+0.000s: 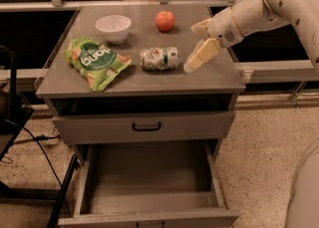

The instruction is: Place 7up can into middle drawer

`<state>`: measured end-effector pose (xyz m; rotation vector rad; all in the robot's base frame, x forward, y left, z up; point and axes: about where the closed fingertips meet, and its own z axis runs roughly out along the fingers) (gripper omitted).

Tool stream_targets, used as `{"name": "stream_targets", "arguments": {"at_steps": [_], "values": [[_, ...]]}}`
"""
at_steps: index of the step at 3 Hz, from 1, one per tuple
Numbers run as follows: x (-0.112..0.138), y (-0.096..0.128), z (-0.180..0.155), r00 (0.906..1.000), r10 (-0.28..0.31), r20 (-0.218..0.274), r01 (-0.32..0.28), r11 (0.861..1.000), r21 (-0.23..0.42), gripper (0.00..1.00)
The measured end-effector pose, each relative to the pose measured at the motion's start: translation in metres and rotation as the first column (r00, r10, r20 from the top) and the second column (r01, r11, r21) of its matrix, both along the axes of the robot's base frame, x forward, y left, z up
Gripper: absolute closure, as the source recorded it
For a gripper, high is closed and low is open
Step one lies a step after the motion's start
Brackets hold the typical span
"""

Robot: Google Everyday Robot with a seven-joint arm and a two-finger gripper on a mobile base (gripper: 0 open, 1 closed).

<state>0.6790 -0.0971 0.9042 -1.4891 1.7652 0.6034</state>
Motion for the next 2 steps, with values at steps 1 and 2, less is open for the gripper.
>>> {"name": "stream_targets", "arguments": {"at_steps": [1, 2], "values": [[0.0120, 0.0148, -0.0091, 0.9986, 0.029, 0.044, -0.033, 0.995, 0.096, 0.00], [0.0170, 0.0239, -0.0143, 0.9968, 0.049, 0.063, -0.056, 0.990, 0.130, 0.00]]}}
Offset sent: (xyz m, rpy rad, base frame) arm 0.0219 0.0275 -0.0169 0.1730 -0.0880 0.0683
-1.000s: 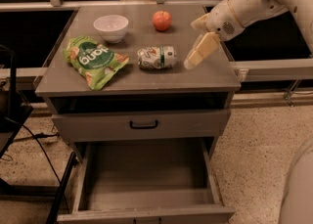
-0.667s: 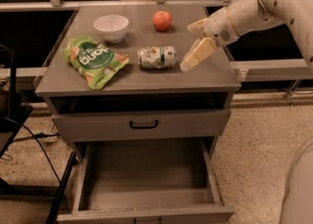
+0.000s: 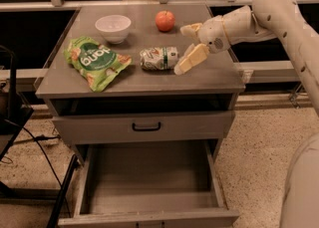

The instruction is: Place 7up can into middle drawer

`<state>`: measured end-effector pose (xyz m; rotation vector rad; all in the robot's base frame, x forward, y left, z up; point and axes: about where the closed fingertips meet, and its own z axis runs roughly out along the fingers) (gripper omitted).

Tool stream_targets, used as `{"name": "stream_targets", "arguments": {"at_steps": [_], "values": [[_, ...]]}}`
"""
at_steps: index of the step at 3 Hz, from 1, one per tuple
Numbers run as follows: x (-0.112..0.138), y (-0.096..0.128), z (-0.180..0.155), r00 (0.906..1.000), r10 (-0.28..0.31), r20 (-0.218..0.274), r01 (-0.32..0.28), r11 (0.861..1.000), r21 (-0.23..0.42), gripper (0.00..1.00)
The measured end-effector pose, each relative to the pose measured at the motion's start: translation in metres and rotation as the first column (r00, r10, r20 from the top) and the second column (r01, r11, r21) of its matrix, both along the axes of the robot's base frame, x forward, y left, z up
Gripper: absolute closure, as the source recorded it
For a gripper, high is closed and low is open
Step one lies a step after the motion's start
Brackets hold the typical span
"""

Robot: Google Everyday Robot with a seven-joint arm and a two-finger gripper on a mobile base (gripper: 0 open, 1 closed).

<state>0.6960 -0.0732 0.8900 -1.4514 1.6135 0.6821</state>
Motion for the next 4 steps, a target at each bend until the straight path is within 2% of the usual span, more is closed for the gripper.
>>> {"name": "stream_targets", "arguments": {"at_steps": [2, 4], "values": [[0.004, 0.023, -0.018, 0.9983, 0.058, -0.009, -0.058, 0.998, -0.026, 0.00], [0.015, 0.039, -0.039, 0.9966, 0.074, -0.036, -0.076, 0.995, -0.061, 0.00]]}}
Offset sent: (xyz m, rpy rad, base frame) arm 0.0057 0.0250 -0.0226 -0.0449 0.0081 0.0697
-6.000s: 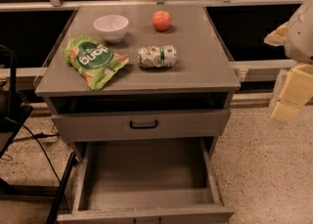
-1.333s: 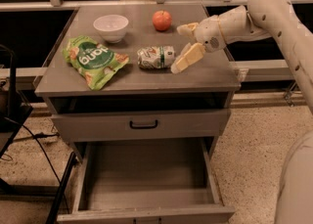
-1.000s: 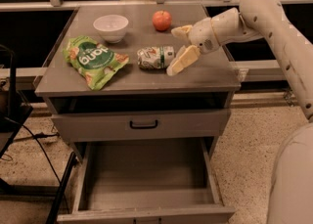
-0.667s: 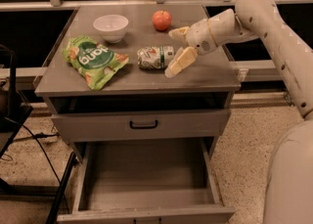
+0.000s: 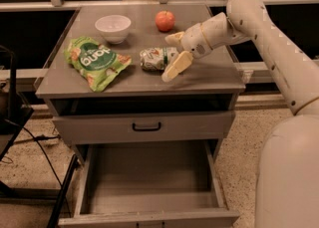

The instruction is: Place 7up can into middle drawer

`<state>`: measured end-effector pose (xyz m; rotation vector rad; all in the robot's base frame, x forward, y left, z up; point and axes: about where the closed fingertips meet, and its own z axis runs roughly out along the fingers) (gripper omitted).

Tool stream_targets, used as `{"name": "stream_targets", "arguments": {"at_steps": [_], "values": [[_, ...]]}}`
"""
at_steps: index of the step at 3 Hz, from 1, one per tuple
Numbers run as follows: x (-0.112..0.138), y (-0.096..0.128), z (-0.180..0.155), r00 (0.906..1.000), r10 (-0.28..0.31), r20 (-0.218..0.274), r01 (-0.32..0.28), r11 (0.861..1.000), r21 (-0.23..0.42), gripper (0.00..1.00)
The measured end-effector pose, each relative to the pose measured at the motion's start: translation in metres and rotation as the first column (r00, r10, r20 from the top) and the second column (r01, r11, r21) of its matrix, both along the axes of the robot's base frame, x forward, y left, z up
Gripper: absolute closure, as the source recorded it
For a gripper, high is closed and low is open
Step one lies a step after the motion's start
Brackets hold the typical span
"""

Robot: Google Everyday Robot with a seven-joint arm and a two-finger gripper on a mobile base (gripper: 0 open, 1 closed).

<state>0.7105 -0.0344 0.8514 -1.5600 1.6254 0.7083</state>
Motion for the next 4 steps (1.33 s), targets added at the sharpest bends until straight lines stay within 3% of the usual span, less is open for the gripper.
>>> {"name": "stream_targets", "arguments": {"at_steps": [1, 4], "values": [[0.0001, 0.0003, -0.0001, 1.0000, 0.000, 0.000, 0.000, 1.000, 0.000, 0.19], [0.0001, 0.0004, -0.0002, 1.0000, 0.000, 0.000, 0.000, 1.000, 0.000, 0.89]]}}
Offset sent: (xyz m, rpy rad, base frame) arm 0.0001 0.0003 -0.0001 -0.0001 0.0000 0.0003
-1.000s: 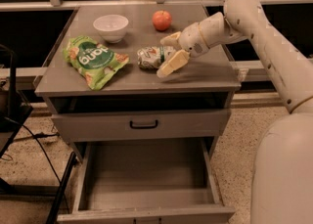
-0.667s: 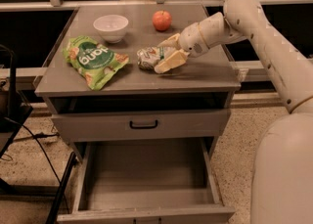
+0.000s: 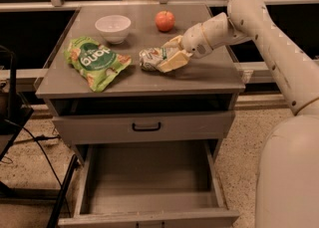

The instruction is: Place 7up can into middle drawer

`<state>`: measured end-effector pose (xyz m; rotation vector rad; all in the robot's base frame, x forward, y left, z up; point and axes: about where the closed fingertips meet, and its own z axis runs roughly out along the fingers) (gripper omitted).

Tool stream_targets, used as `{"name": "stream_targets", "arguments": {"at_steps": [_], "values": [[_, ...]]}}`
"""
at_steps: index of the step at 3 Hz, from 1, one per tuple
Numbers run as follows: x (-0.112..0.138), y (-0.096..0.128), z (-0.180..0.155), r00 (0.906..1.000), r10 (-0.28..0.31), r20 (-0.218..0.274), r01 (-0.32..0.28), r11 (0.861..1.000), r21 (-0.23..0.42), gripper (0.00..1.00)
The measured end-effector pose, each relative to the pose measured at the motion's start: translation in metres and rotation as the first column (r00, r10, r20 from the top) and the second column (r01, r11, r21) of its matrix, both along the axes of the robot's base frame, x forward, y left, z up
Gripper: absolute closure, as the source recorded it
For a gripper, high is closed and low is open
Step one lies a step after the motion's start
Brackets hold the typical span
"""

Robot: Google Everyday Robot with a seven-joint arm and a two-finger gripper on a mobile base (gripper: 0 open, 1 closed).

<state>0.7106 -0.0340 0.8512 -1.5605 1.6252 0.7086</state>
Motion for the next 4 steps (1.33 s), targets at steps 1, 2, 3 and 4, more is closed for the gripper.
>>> {"name": "stream_targets", "arguments": {"at_steps": [1, 2, 3, 4], "values": [[0.000, 0.000, 0.000, 1.0000, 0.000, 0.000, 0.000, 1.000, 0.000, 1.00], [0.000, 0.000, 0.000, 1.0000, 0.000, 0.000, 0.000, 1.000, 0.000, 1.00], [-0.014, 0.004, 0.013, 0.9995, 0.031, -0.002, -0.031, 0.999, 0.011, 1.00], [-0.044, 0.002, 0.039, 0.9970, 0.077, 0.002, -0.077, 0.996, 0.036, 1.00]]}}
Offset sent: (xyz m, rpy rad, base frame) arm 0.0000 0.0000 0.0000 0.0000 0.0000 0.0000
